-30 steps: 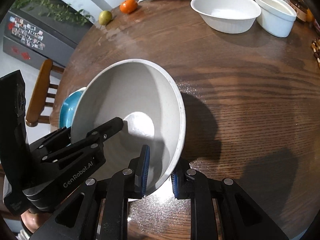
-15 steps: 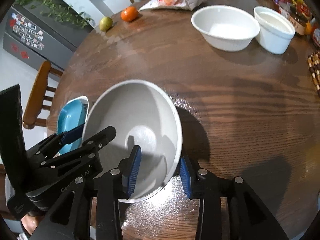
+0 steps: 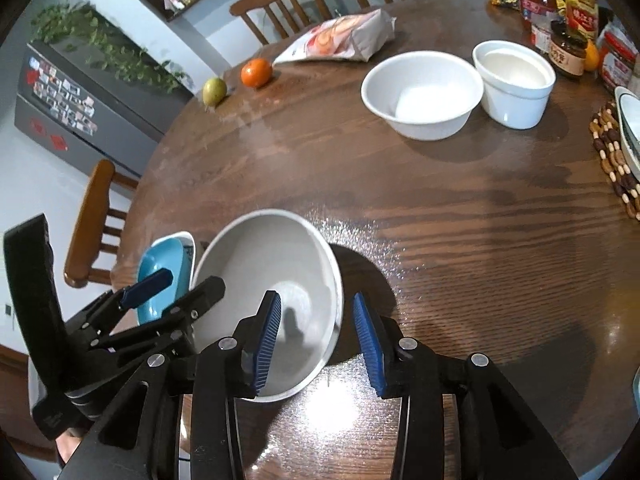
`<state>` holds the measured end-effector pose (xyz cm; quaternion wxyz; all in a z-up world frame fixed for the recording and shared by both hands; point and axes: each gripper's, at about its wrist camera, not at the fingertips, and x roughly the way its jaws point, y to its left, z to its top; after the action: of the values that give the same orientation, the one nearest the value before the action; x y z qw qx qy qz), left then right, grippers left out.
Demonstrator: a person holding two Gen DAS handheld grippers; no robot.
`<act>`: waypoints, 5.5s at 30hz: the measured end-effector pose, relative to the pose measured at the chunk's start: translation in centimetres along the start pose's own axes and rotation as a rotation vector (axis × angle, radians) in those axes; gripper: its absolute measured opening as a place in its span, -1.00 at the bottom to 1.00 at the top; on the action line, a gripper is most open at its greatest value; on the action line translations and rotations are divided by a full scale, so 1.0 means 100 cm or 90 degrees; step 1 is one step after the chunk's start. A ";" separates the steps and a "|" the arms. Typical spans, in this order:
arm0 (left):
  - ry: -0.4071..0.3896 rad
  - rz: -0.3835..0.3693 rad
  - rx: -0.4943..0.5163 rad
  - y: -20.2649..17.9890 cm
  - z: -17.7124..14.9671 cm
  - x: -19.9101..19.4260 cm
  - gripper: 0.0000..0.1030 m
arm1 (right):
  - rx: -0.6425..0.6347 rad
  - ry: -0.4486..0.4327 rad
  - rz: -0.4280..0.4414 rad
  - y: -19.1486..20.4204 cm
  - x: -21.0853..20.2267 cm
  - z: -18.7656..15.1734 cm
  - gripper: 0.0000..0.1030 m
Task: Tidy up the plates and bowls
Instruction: 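Withdraw both tools from the bowl toward the smaller white bowls, then move both tools to the rim of the medium white bowl, then close both tools on the medium white bowl rim, then lift the medium white bowl with both tools and carry it over the large white bowl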
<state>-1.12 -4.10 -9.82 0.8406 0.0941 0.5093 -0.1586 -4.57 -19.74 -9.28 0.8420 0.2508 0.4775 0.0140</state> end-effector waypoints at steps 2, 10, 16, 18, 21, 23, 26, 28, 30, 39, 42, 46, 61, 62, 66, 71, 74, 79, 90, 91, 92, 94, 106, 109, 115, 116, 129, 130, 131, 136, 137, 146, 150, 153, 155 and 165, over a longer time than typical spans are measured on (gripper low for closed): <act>-0.001 -0.005 0.003 -0.002 0.002 -0.002 0.49 | 0.005 -0.020 0.001 -0.003 -0.007 0.000 0.00; -0.022 -0.005 0.023 -0.012 0.006 -0.014 0.69 | 0.030 -0.068 0.001 -0.013 -0.031 0.000 0.18; -0.026 -0.004 0.030 -0.018 0.009 -0.017 0.69 | 0.040 -0.077 0.002 -0.022 -0.042 -0.001 0.35; -0.025 -0.003 0.030 -0.020 0.009 -0.017 0.70 | 0.043 -0.079 0.006 -0.024 -0.045 -0.001 0.36; -0.023 -0.002 0.034 -0.023 0.009 -0.017 0.70 | 0.047 -0.082 0.012 -0.028 -0.048 -0.002 0.53; -0.021 -0.004 0.035 -0.025 0.010 -0.018 0.71 | 0.053 -0.087 0.013 -0.031 -0.051 -0.003 0.62; -0.021 -0.002 0.036 -0.028 0.010 -0.018 0.98 | 0.062 -0.091 0.011 -0.037 -0.055 -0.003 0.62; -0.023 -0.004 0.040 -0.030 0.011 -0.019 0.97 | 0.066 -0.093 0.009 -0.041 -0.058 -0.004 0.62; -0.026 -0.004 0.044 -0.033 0.011 -0.021 0.97 | 0.072 -0.095 0.011 -0.046 -0.062 -0.006 0.62; -0.030 -0.016 0.050 -0.041 0.022 -0.022 0.97 | 0.090 -0.097 -0.010 -0.064 -0.071 -0.004 0.62; -0.036 -0.026 0.045 -0.043 0.035 -0.025 0.97 | 0.086 -0.092 -0.011 -0.066 -0.070 0.002 0.62; -0.059 -0.026 0.045 -0.046 0.053 -0.036 0.97 | 0.097 -0.092 0.013 -0.073 -0.072 0.009 0.62; -0.160 -0.019 0.115 -0.075 0.140 -0.089 0.97 | 0.119 -0.140 -0.013 -0.091 -0.097 0.063 0.62; -0.170 -0.019 0.120 -0.077 0.144 -0.092 0.97 | 0.117 -0.144 -0.013 -0.090 -0.099 0.068 0.62; -0.173 -0.035 0.120 -0.083 0.153 -0.083 0.97 | 0.116 -0.157 -0.021 -0.088 -0.100 0.085 0.62; -0.112 -0.051 0.119 -0.089 0.156 -0.038 0.97 | 0.133 -0.137 -0.014 -0.096 -0.082 0.090 0.62; -0.089 -0.041 0.122 -0.094 0.162 -0.017 0.97 | 0.148 -0.119 -0.015 -0.104 -0.068 0.090 0.62; -0.058 -0.043 0.126 -0.101 0.168 0.015 0.97 | 0.168 -0.106 -0.016 -0.114 -0.052 0.092 0.62; 0.025 -0.046 0.114 -0.102 0.176 0.083 0.97 | 0.192 -0.082 -0.028 -0.126 -0.013 0.103 0.62; 0.030 -0.049 0.111 -0.102 0.176 0.088 0.97 | 0.194 -0.080 -0.027 -0.126 -0.010 0.104 0.62; 0.034 -0.050 0.110 -0.101 0.176 0.092 0.97 | 0.196 -0.078 -0.026 -0.126 -0.006 0.106 0.62; 0.044 -0.052 0.105 -0.100 0.176 0.100 0.97 | 0.197 -0.071 -0.024 -0.127 0.001 0.109 0.62; 0.065 -0.056 0.105 -0.100 0.171 0.123 0.95 | 0.200 -0.071 -0.026 -0.132 0.018 0.113 0.62; 0.064 -0.056 0.113 -0.102 0.171 0.125 0.86 | 0.209 -0.073 -0.020 -0.133 0.020 0.112 0.62; 0.071 -0.060 0.125 -0.109 0.169 0.133 0.66 | 0.212 -0.074 -0.006 -0.133 0.028 0.114 0.49; 0.072 -0.060 0.128 -0.110 0.168 0.134 0.63 | 0.214 -0.075 -0.004 -0.134 0.029 0.113 0.43; 0.088 -0.085 0.129 -0.111 0.167 0.142 -0.05 | 0.240 -0.064 0.017 -0.144 0.041 0.114 -0.07; 0.087 -0.085 0.129 -0.111 0.167 0.141 -0.07 | 0.240 -0.063 0.017 -0.144 0.042 0.114 -0.08; 0.085 -0.084 0.129 -0.111 0.167 0.141 -0.11 | 0.239 -0.062 0.018 -0.143 0.043 0.114 -0.14; 0.088 -0.086 0.136 -0.112 0.166 0.142 -0.40 | 0.235 -0.060 0.017 -0.142 0.044 0.114 -0.19; 0.088 -0.086 0.137 -0.112 0.165 0.142 -0.44 | 0.234 -0.060 0.016 -0.142 0.044 0.114 -0.21; 0.085 -0.092 0.166 -0.126 0.162 0.141 -0.73 | 0.208 -0.064 0.015 -0.136 0.044 0.118 -0.58; 0.080 -0.088 0.176 -0.127 0.160 0.139 -0.75 | 0.197 -0.063 0.010 -0.133 0.045 0.119 -0.65; 0.078 -0.085 0.179 -0.128 0.160 0.139 -0.75 | 0.189 -0.063 0.005 -0.133 0.045 0.119 -0.65; 0.076 -0.081 0.183 -0.128 0.159 0.139 -0.75 | 0.187 -0.063 0.004 -0.133 0.045 0.119 -0.66; 0.063 -0.078 0.189 -0.130 0.157 0.132 -0.77 | 0.172 -0.059 -0.007 -0.127 0.045 0.118 -0.67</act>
<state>12.86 -23.48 -14.14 0.7802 0.1938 0.5256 -0.2783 4.70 -34.52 -13.45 0.8218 0.3597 0.4368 -0.0667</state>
